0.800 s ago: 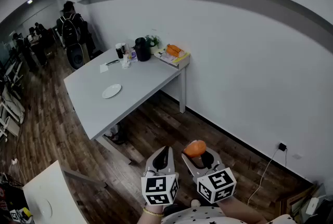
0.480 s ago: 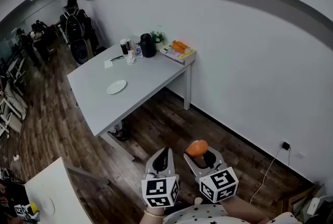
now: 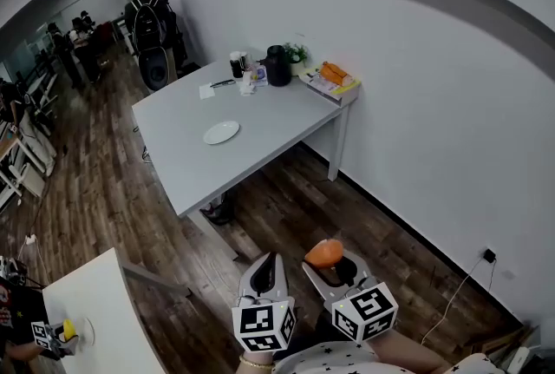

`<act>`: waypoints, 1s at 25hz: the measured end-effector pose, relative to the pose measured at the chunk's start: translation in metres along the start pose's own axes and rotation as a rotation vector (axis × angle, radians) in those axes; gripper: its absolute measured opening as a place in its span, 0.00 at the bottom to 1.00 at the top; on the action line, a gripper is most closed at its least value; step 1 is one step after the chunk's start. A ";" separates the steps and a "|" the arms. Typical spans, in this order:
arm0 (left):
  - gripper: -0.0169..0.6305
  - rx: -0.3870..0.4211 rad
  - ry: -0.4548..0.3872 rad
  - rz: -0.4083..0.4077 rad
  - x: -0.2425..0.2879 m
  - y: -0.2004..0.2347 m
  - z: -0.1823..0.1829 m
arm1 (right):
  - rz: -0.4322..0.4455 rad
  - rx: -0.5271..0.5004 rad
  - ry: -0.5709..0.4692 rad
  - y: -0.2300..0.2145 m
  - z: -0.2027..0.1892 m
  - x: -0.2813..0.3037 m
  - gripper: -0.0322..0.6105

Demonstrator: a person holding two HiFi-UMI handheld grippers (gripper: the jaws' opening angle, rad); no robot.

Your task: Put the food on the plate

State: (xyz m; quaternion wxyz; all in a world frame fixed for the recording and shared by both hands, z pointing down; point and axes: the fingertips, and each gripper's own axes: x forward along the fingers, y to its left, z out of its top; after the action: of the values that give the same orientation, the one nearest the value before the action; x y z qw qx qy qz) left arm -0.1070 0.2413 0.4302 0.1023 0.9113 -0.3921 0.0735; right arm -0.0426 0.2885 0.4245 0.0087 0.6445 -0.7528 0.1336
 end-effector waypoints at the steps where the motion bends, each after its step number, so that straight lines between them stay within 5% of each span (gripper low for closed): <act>1: 0.04 -0.005 -0.001 0.014 0.002 0.007 0.000 | 0.012 -0.002 0.008 0.001 -0.001 0.007 0.38; 8: 0.04 -0.008 0.002 0.107 0.035 0.056 0.006 | 0.096 -0.008 0.019 -0.004 0.006 0.073 0.38; 25: 0.04 -0.039 -0.096 0.342 0.233 0.141 0.086 | 0.360 -0.143 0.055 -0.105 0.083 0.281 0.38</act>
State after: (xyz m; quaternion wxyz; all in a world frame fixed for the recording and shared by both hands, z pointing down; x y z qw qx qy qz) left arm -0.0466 -0.0376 0.4152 0.0870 0.8315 -0.5473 0.0388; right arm 0.0255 -0.0152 0.4165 0.0509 0.4933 -0.8630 0.0966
